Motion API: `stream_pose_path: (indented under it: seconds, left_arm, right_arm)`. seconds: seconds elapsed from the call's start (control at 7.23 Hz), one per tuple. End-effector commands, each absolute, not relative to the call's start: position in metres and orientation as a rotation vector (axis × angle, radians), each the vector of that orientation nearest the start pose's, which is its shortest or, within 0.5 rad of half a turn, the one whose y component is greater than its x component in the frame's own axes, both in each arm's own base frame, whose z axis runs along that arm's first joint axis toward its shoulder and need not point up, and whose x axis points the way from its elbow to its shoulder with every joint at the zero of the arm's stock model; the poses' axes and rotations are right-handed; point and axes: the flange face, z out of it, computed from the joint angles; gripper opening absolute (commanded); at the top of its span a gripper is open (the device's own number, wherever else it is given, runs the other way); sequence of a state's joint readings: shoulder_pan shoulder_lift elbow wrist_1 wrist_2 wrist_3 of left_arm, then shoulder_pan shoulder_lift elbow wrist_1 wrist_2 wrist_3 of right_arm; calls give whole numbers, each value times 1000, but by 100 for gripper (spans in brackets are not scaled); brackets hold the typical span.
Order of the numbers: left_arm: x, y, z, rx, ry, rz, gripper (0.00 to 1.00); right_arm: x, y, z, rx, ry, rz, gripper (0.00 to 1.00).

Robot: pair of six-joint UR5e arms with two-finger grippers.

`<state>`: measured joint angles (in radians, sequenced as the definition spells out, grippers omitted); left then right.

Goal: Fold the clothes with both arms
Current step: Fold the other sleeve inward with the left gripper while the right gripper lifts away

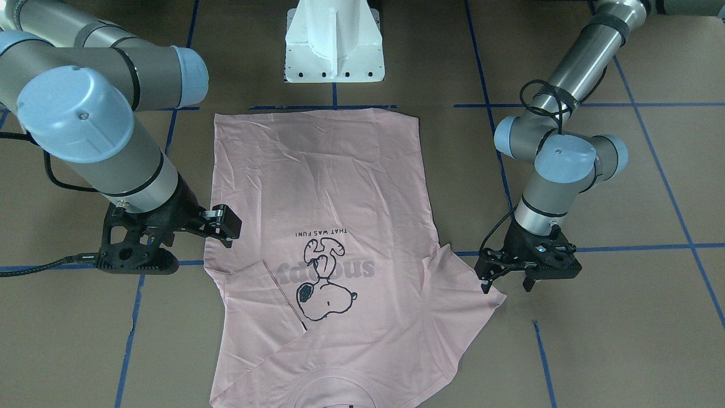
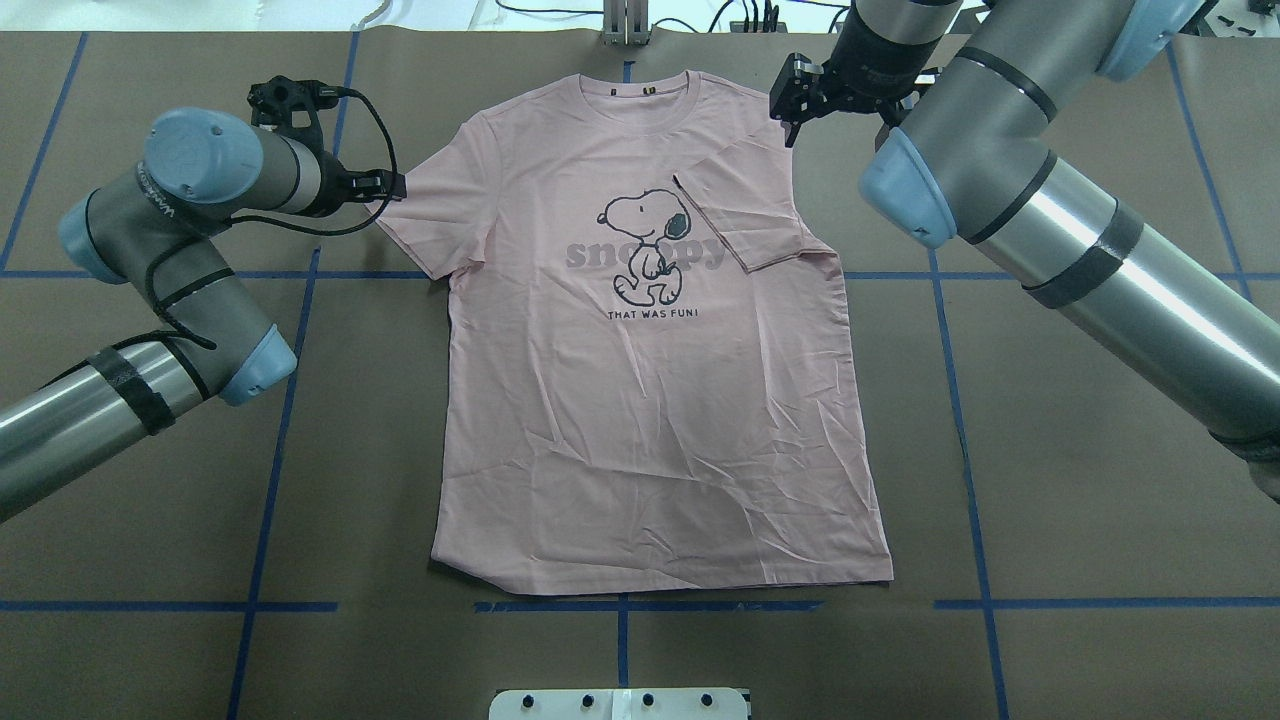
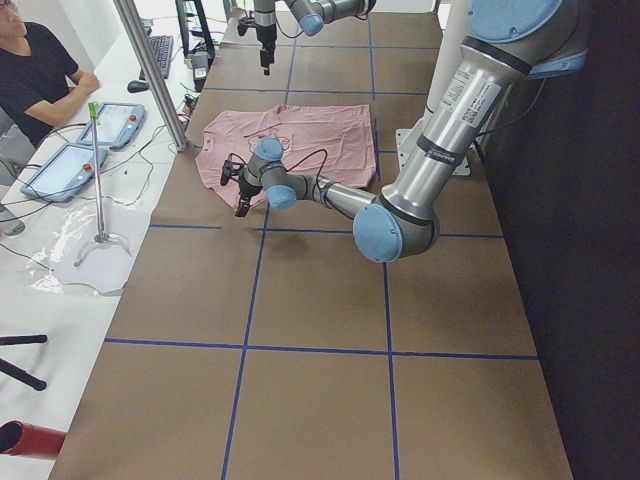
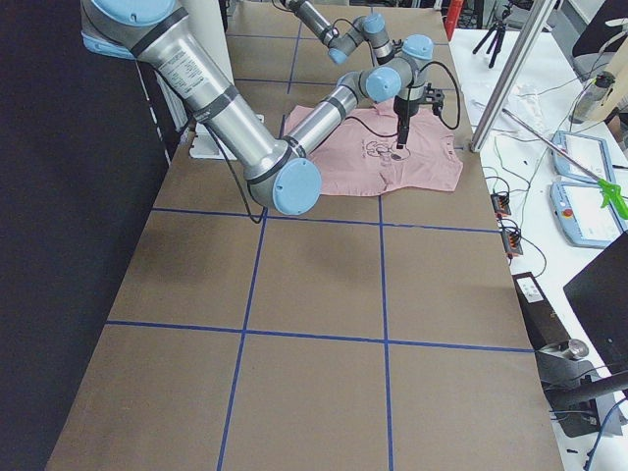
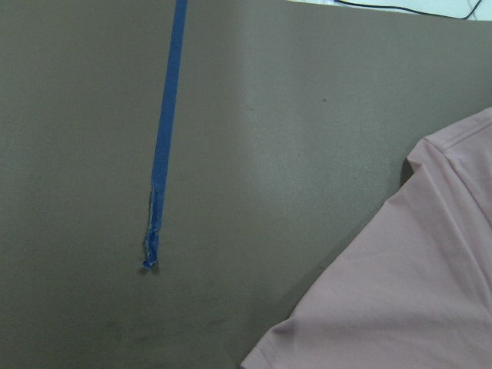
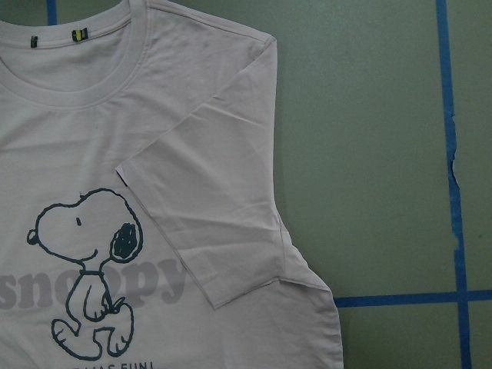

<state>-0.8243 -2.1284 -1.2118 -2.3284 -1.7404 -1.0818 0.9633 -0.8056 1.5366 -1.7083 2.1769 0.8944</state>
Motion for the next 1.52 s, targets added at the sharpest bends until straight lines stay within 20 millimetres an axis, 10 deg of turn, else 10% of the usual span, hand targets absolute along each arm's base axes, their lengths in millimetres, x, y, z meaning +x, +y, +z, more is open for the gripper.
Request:
stream_pose_path:
  seconds: [0.0,0.41,0.69,0.97,1.24,1.38]
  left_arm:
    - [428,-631,427,453,838,-226,80]
    - [435,-637,438,456,839,-221,58]
    - [435,-638,428,467,851,-216,8]
    - [435,-637,424,462,858,-211,0]
    - [430,-625,361,436,915,-197,0]
    - [434,-624,298,395,978,-268,0]
  right_arm:
    - [-341,-630,229,40,-842,78,100]
    - [-341,-632,234,43,-841,79,100]
    - [-342,-631,233,43,-842,77,100]
    - [-342,-631,235,42,-839,78,100]
    - [-342,-631,235,42,-841,77,100]
    - [-342,-631,235,43,-842,78,100]
